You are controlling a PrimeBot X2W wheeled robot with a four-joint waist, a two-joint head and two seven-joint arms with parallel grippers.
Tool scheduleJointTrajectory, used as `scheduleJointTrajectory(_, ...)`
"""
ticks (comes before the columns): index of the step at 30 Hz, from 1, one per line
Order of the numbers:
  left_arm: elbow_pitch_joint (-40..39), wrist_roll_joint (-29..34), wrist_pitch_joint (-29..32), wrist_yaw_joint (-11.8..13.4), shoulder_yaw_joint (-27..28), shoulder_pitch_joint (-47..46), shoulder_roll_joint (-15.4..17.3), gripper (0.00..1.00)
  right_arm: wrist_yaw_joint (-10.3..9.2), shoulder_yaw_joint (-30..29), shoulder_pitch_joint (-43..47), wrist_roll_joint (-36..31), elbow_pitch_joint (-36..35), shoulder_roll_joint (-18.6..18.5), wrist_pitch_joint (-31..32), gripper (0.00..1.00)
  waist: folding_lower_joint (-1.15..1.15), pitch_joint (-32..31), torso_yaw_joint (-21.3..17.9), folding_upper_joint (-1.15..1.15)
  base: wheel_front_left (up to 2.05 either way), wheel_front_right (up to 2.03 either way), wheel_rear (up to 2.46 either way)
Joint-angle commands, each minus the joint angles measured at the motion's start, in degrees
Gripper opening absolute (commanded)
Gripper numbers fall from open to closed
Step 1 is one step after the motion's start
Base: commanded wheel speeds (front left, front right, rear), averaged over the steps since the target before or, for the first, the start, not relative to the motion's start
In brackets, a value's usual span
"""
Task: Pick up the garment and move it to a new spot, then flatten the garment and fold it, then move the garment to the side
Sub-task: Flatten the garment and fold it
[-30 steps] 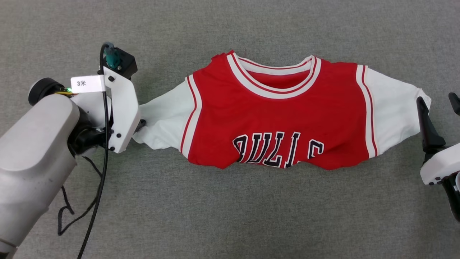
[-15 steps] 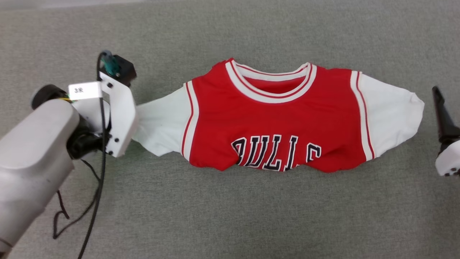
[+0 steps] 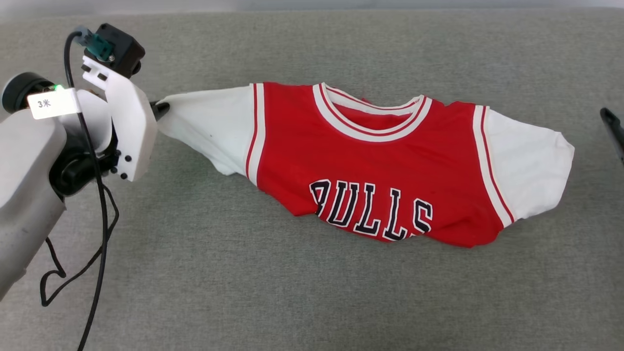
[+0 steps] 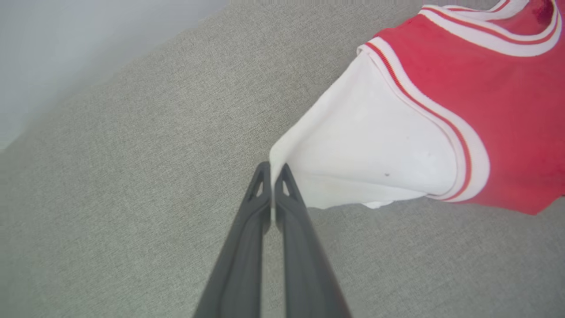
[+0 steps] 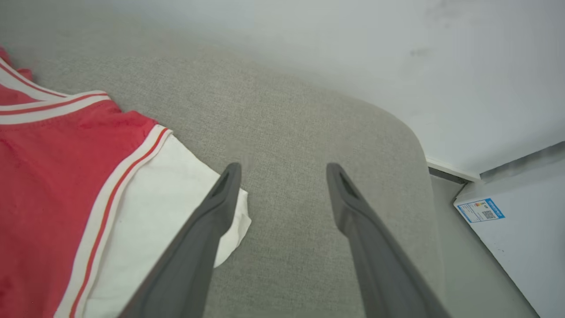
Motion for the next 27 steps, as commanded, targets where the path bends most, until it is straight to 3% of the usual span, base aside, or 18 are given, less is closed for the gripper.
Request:
scheduleJointTrajectory(1,-0.4,0.1,-0.4,0.2,0.3,-0.5,0.3,0.0,-0.08,1.1,-0.7,1.2,0.3,-0.9,1.8,1.0,0.0,0.5,0.6,0.0,0.0,0.0,0.0)
scheduleJointTrajectory(5,-2.3,0.8,-1.2,0.6,0.4,-0.9,0.5,0.0,-0.08,5.8,-3.1,7.8,1.3,-5.0,12.8,1.0,0.0,1.7,2.1,0.0,0.0,0.0,0.0)
scheduleJointTrajectory(10,-4.8,1.7,-1.9,1.2,0.2,-1.5,-0.3,0.0,-0.08,9.3,-6.0,11.5,3.9,-7.0,20.0,1.0,0.0,3.8,3.9,0.0,0.0,0.0,0.0)
scheduleJointTrajectory(26,-6.5,2.5,-2.9,1.3,0.0,-3.1,-0.6,0.0,0.03,20.6,-8.1,14.8,16.7,-3.4,21.9,1.0,0.0,9.1,6.0,0.0,0.0,0.0,0.0)
scheduleJointTrajectory(27,-6.3,2.5,-3.0,1.2,-0.1,-3.1,-0.6,0.0,0.03,21.3,-8.2,15.1,16.9,-3.5,21.4,0.43,0.0,9.1,6.0,0.0,0.0,0.0,0.0)
